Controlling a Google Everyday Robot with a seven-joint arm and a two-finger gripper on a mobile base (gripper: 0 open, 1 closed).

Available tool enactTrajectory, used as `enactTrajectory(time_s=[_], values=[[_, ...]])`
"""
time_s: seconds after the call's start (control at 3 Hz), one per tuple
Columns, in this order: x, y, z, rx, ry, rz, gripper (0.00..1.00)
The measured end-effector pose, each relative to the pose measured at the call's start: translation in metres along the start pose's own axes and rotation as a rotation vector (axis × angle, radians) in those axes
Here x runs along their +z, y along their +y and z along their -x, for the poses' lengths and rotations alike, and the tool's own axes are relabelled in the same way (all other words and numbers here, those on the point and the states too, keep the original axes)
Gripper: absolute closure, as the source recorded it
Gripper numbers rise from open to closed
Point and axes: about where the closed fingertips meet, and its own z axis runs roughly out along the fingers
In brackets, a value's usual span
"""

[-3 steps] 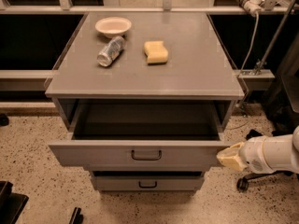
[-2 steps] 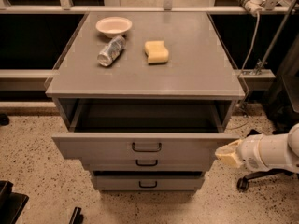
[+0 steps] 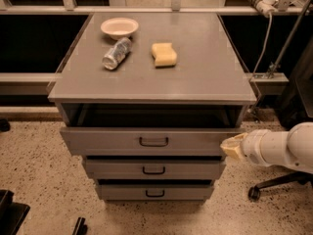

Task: Close top drawer

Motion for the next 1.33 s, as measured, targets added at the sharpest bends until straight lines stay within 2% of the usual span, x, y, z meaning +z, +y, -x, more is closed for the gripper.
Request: enactTrajectory(time_s=[0.67, 1.33], values=[[0.021, -0.03, 0.025, -0.077, 0.0, -0.126, 1.0], [0.021, -0.037, 0.029, -0.083, 0.015, -0.107, 1.0]])
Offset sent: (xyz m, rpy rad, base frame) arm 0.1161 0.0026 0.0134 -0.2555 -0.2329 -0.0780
